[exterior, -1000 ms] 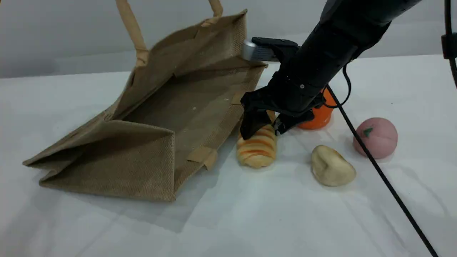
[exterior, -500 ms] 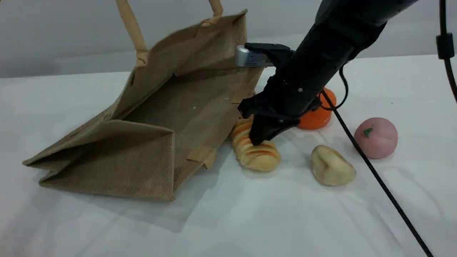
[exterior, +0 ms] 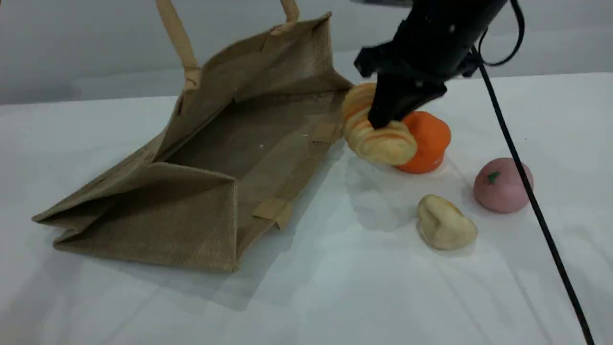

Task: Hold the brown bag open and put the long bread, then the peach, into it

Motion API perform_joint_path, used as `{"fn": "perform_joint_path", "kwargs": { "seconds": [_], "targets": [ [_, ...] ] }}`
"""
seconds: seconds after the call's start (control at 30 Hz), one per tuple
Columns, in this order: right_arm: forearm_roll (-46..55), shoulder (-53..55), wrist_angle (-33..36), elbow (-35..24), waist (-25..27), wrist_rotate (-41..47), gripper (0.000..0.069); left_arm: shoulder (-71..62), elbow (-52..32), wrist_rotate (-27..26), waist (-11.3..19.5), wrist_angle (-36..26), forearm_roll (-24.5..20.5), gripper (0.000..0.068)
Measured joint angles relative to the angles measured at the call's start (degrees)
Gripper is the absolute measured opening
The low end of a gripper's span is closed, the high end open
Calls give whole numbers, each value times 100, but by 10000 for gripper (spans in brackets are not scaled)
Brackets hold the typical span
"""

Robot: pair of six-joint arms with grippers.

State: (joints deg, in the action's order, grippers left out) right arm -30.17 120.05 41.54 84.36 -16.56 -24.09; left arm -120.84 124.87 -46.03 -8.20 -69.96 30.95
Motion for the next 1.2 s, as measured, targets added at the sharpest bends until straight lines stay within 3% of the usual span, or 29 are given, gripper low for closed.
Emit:
{"fn": "perform_joint_path", "kwargs": {
  "seconds": [0.27,0.53,0.93,1.2],
  "targets": [
    [-1507,-257,499,0,-63,-988,47,0,0,-266,0,-4,667,96],
    [-3419,-251,906,0,-63,-2122,47,293,-11,-509,0,-5,677,96],
    [-3744,-227,639,0,-63,-2111,45,569,-21,-789,-120,-10,770,96],
    [-3692,-188,64,0,-63,-1912,45,564,-21,-887,-250,9,766,96]
  ]
}}
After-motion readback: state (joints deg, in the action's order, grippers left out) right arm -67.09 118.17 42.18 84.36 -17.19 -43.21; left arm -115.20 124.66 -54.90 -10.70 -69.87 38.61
